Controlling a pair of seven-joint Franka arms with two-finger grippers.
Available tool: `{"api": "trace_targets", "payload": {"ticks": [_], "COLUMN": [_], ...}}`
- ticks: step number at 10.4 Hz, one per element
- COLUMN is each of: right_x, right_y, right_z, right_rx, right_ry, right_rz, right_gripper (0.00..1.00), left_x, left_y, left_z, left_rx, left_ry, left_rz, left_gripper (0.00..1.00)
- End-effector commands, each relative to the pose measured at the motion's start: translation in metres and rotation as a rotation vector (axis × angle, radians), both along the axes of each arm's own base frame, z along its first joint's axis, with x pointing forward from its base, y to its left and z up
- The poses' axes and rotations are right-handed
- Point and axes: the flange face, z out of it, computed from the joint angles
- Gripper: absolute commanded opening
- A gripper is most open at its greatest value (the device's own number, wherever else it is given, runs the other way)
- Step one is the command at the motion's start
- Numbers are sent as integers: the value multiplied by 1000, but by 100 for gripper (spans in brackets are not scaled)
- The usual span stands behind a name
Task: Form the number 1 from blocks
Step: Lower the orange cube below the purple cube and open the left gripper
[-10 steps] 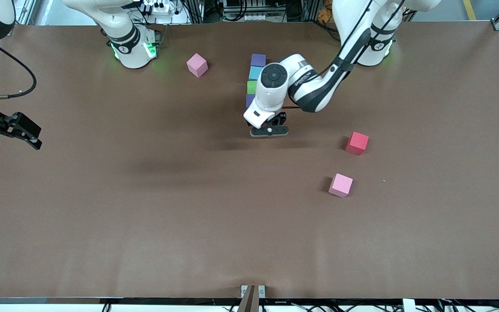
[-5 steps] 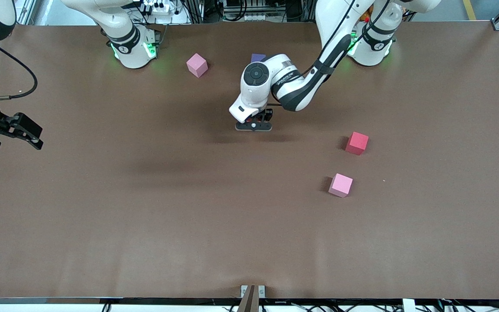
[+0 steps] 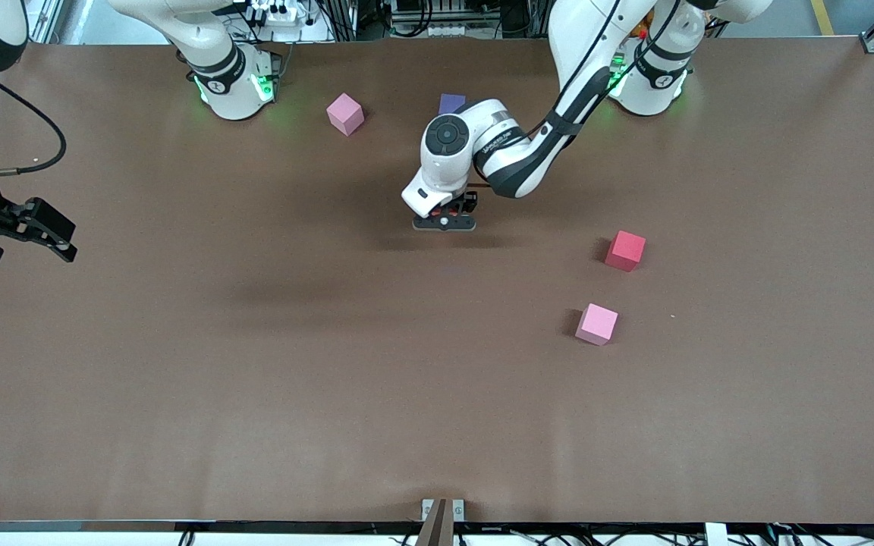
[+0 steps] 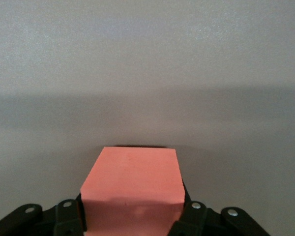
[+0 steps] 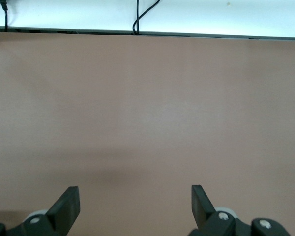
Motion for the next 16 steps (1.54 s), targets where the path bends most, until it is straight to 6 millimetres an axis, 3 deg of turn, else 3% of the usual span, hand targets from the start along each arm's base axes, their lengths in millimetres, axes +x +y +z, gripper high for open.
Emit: {"api": "trace_targets", "payload": {"ticks": [1,8,9,12,14,16], "right_x": [4,4,5,7,7,7], "right_y": [-7,-7,-8,-8,-9,-9], "right_z": [1,1,0,-4,-4,-4], "right_rx": [23,22,22,21,21,21], "right_ry": [6,8,9,16,16,16], "right_rz": [-14,-18,-18,-17,-19,-19], "right_gripper": [100,100,100,100,100,100], "left_x": [-7,-16,-16,-7,17,47], "left_y": [-5,-5,-5,-7,-8,3], "left_z": [-3,-11,-11,3,40,93], "left_rx": [8,25,26,14,-36,-90], "left_ry": [5,21,21,7,-36,-94], "left_rz": [13,17,18,107,173,267], "left_gripper": [0,1,99,100,100,100]}}
